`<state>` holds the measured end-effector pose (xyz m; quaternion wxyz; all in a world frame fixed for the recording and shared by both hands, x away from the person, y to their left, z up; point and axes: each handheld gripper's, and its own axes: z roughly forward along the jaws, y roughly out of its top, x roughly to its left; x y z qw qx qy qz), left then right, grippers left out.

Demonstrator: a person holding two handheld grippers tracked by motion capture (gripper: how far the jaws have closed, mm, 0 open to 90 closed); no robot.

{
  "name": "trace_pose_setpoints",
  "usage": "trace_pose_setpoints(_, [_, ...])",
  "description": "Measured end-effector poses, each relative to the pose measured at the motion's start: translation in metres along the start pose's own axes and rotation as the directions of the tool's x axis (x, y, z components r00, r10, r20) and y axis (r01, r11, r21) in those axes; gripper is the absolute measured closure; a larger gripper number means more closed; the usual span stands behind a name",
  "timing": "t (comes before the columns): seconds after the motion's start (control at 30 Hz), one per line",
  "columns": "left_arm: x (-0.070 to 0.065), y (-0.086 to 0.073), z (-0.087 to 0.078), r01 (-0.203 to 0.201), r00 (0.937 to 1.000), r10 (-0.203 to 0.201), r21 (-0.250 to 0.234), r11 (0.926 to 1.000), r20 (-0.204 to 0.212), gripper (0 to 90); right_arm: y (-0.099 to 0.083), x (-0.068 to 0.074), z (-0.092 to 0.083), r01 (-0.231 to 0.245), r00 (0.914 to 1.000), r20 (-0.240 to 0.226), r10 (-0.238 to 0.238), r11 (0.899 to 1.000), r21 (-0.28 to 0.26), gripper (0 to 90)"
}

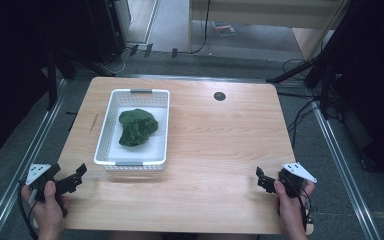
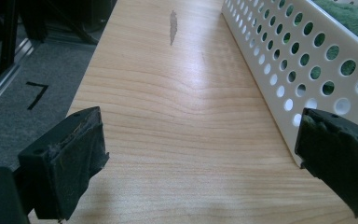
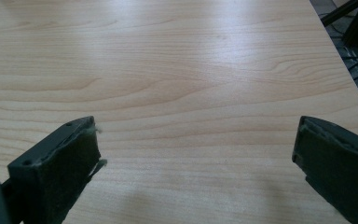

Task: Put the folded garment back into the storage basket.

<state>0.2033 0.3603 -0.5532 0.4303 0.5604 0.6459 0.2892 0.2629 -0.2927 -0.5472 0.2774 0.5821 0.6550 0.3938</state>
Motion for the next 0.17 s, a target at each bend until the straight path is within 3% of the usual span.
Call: trace_pose_setpoints(0.17, [0.0007, 0.0002, 0.0004, 0.003, 1.0, -0.003, 0.005, 1.0, 0.003, 2.5, 0.0001, 0.0, 0.0002, 0.003, 1.0, -0.003, -0.003, 1.0, 0.0, 0.8])
